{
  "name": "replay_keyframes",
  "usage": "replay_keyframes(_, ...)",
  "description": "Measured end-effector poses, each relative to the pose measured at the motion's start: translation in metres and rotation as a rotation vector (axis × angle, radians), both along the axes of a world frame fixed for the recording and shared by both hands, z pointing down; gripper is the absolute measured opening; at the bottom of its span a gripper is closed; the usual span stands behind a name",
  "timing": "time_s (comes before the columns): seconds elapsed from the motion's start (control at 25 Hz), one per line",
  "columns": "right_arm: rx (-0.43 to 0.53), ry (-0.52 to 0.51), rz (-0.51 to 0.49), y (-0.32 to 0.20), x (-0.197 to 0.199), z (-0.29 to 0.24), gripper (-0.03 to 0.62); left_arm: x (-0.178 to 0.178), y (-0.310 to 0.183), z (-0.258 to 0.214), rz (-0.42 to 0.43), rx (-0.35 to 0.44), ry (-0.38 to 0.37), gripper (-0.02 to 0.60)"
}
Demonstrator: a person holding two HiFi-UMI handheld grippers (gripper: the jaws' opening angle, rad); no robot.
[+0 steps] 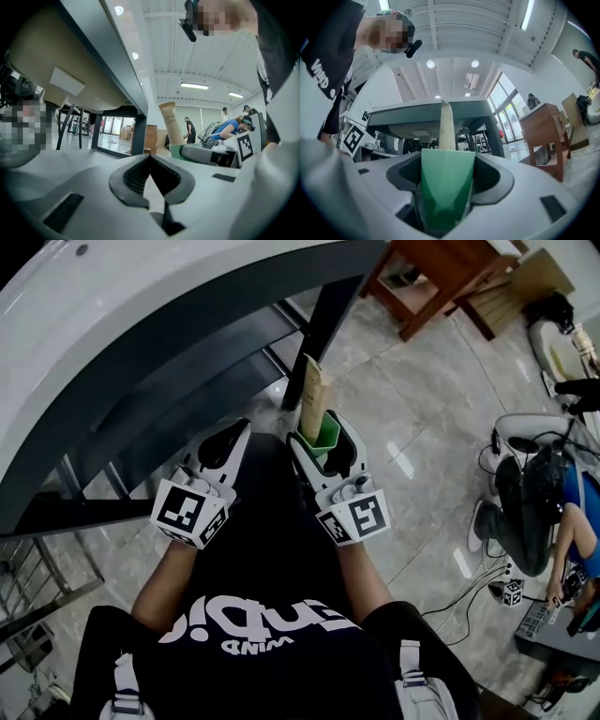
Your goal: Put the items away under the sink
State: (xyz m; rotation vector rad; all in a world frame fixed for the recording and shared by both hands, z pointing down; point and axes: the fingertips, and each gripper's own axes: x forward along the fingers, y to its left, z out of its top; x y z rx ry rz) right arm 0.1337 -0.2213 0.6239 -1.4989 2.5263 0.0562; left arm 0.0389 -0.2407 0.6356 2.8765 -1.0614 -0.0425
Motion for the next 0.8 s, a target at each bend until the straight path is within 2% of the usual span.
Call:
replay_keyframes(0.4, 0.004, 0.003, -0.054, -0.007, -0.013, 0.007, 0.316, -0.009, 0.007, 0.004, -0.027, 0.012, -0.014, 0.019)
replay_keyframes(0.8, 0.01, 0.026, -0.136, -0.05, -0.035, 0.009, 0.316, -0.02, 0.0, 0.008, -0.071, -0.004, 0.004, 0.02)
